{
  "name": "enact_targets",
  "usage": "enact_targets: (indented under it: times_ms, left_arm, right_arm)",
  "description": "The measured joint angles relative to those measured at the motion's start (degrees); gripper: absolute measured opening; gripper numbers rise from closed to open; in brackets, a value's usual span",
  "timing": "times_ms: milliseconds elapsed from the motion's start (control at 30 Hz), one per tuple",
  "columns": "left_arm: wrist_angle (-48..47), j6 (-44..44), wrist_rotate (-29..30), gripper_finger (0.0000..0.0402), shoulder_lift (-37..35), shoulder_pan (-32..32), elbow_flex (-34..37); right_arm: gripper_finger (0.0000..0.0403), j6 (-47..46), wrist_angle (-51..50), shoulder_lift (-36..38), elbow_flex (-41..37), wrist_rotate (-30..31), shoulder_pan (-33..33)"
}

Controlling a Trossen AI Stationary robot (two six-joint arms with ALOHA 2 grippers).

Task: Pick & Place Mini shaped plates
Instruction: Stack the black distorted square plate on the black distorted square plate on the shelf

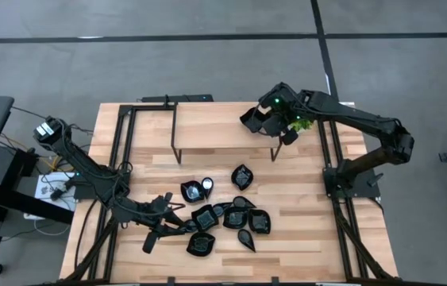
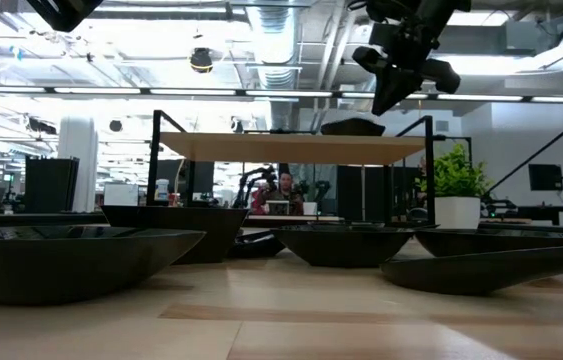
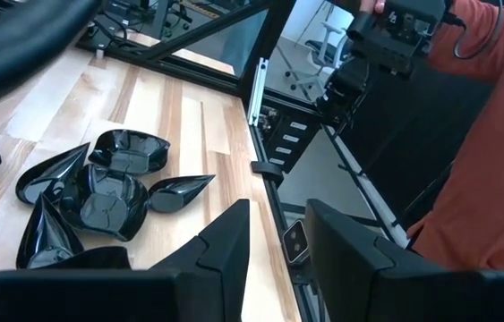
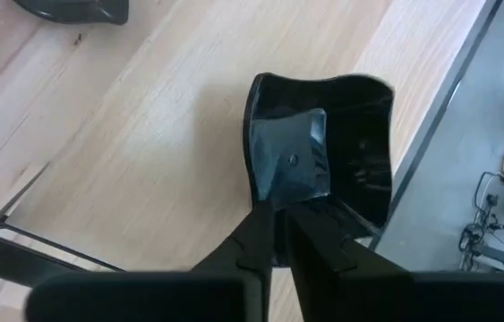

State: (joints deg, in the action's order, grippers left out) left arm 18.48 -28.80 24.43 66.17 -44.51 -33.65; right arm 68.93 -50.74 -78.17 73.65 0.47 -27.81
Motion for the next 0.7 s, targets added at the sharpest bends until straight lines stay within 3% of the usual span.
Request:
enact_targets:
  times_ms: [167, 400, 500, 700]
  left_arm:
    - [0.25, 0.0, 0.0, 0.0113, 0.0, -0.02, 0.0]
    - [1.23, -0.13, 0.0, 0.0113, -0.01, -0.02, 0.0]
    - [1.98, -0.15, 0.0, 0.0113, 0.0, -0.02, 0.0]
    - [3.49, -0.17, -0.02, 0.0113, -0.01, -0.02, 0.0]
  right_arm:
    - [0.0057, 0.0, 0.27, 0.01, 0.0, 0.0, 0.02]
    - [0.0054, -4.06, 1.98, 2.61, 1.09, -0.05, 1.35]
    - [0.005, -14.66, 4.95, 4.44, 1.89, -0.24, 2.76]
    - [0.0049, -44.53, 6.2, 6.04, 2.58, -0.44, 7.3]
